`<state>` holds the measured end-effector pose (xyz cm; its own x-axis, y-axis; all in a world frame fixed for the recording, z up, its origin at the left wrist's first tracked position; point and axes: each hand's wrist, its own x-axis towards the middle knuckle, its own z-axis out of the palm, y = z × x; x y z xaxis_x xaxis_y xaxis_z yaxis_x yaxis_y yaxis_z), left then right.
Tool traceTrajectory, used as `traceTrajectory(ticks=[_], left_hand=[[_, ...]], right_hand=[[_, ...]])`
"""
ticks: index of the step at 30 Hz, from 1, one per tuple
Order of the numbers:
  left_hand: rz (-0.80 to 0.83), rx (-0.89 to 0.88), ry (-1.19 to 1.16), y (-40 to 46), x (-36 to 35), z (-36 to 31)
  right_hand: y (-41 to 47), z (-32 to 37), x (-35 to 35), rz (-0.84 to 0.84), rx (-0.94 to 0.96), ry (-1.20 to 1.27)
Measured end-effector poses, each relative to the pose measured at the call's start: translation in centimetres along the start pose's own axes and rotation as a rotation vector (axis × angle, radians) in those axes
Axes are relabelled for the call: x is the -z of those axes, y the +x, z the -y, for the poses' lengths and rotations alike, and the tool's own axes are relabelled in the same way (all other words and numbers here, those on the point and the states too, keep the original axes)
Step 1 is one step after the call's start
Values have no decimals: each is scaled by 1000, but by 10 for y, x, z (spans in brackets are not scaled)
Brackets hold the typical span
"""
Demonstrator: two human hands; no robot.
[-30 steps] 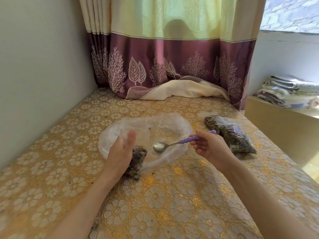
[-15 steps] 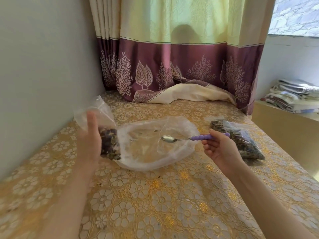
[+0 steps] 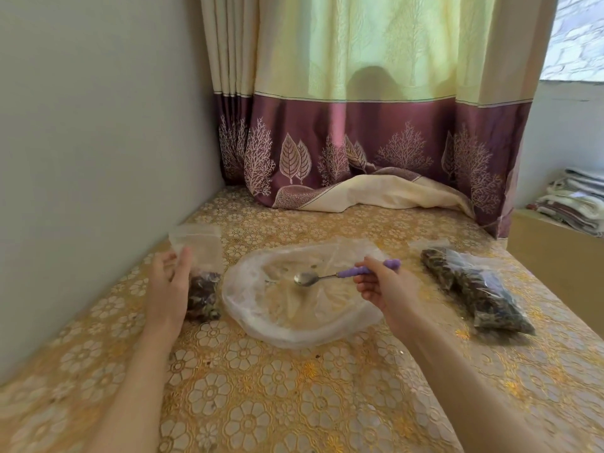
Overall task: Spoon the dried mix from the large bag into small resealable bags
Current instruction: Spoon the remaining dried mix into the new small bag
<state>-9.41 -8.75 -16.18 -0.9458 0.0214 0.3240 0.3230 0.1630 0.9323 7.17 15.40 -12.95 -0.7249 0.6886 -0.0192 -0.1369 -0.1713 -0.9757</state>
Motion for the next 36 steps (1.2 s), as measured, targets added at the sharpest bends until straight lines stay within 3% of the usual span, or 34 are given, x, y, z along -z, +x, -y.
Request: traceTrajectory(ticks=[6, 8, 10, 13, 15, 18, 20, 24, 30, 36], left_hand=[[-75, 33, -34, -3, -1, -9], [-180, -68, 50, -6, -1, -15], [-249, -277, 203, -11, -3, -25], [-102, -544, 478, -21, -21, -41], [35, -614, 765, -28, -37, -45], [157, -478, 1170, -38, -56, -39], [171, -380, 1272, -42, -60, -37], [228, -328, 1282, -36, -63, -43], [261, -479, 994, -25, -74, -72], [245, -714, 927, -11, -80, -97]], right_hand=[[6, -19, 4, 64, -35, -101], [4, -22, 5, 77, -22, -99], [-1, -24, 6, 39, 42, -111], [-7, -28, 6, -8, 114, -144], [-9, -30, 8, -83, 158, -200], [-12, -29, 13, -173, 210, -223], [-13, -28, 15, -186, 240, -234], [-14, -26, 15, -179, 266, -255], [-16, -24, 13, -175, 270, -264], [-18, -23, 11, -151, 297, -349]])
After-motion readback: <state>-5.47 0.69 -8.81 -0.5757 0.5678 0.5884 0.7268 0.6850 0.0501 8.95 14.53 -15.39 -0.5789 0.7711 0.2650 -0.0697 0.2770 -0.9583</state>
